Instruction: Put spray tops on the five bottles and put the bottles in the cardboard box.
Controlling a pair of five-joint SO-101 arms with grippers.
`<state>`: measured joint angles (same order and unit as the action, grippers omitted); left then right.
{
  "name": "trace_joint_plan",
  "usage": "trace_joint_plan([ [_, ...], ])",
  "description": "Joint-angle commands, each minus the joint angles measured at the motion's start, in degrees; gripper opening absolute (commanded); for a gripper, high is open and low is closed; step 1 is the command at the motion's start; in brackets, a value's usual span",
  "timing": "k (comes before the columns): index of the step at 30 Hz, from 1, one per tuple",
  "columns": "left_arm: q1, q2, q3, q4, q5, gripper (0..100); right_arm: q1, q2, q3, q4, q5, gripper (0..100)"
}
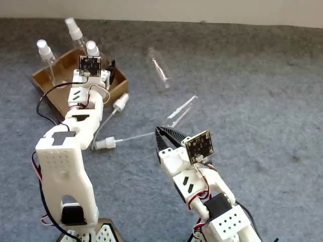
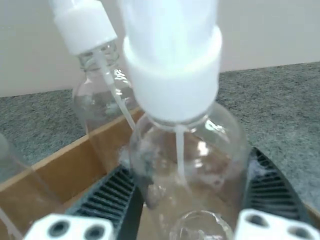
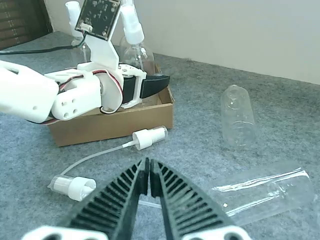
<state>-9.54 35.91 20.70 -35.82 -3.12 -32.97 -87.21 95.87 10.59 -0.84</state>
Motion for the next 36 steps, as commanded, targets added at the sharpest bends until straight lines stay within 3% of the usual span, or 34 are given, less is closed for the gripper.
trace_joint_plan([
  [1,0.1,-0.9,-1.4,0.0,-0.8,28,0.1,0.5,10.0,0.4,0.4,0.5],
  [7,-0.2,-0.9,-1.6,4.4,-0.6,38,0.1,0.5,10.0,0.4,0.4,0.5],
  [17,0.1,-6.9,2.9,5.2,-0.6,39,0.1,0.5,10.0,0.4,0.4,0.5],
  [36,-0.4,-27.6,6.4,33.9,-0.9,39,0.1,0.2,10.0,2.9,0.7,0.5],
])
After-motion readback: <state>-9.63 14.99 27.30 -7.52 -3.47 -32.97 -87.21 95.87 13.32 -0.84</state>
